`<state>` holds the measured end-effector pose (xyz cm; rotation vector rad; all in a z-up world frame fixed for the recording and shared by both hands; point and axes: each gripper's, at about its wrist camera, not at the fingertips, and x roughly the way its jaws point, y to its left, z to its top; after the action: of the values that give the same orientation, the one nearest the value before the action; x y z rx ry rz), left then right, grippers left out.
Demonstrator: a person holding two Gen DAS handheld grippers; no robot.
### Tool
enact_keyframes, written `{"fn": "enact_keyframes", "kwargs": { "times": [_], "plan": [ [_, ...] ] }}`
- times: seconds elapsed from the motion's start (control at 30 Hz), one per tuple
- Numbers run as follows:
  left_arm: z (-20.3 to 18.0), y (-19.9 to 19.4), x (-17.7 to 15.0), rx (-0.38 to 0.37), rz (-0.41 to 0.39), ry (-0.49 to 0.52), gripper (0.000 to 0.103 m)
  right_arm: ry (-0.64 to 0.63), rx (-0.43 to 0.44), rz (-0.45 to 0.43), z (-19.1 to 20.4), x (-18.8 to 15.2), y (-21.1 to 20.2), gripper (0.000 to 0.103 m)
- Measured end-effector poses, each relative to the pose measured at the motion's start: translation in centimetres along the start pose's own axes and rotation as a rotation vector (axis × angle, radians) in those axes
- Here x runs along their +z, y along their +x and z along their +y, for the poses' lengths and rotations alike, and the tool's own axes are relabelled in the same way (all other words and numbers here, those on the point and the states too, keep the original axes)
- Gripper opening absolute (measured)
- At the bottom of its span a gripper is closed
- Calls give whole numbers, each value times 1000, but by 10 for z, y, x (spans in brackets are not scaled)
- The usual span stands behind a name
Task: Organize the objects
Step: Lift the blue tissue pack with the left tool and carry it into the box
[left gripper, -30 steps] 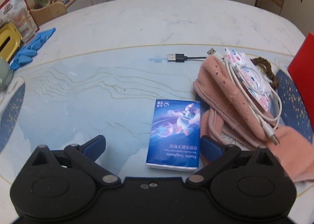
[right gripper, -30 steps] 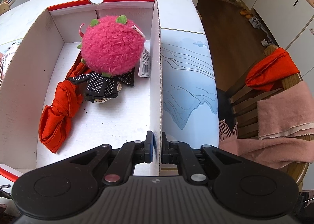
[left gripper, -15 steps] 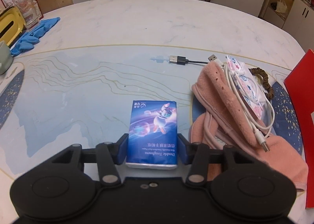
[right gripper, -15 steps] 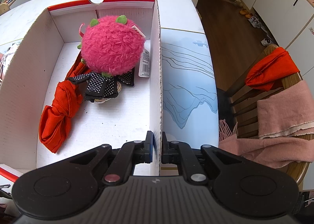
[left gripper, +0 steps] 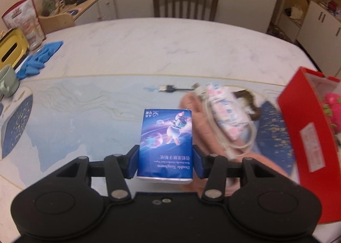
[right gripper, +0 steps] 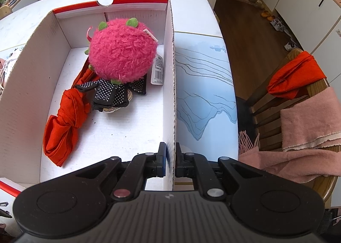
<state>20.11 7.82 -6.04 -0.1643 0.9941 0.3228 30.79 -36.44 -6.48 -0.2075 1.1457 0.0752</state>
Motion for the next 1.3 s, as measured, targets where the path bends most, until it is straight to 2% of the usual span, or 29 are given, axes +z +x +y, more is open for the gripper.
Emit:
{"fn": "enact_keyframes", "kwargs": {
  "times": [0.37, 0.63, 0.87, 1.1, 1.3],
  "plan": [
    [-70, -45, 18, -92, -97, 91, 48, -1, 19, -10, -3, -2, 0, 5],
    [-139, -64, 21, -206, -123, 228, 48, 0, 36, -12, -5, -3, 0, 5],
    [-203, -58, 12, -294, -90, 350, 48, 13, 55, -23, -9, -1, -1, 5],
    [-262, -39, -2, -351, -29, 488, 48, 11, 70, -29, -11, -2, -1, 5],
    [-296, -17, -14, -324, 12, 579, 48, 4, 76, -30, -13, -4, 0, 5]
  ]
}}
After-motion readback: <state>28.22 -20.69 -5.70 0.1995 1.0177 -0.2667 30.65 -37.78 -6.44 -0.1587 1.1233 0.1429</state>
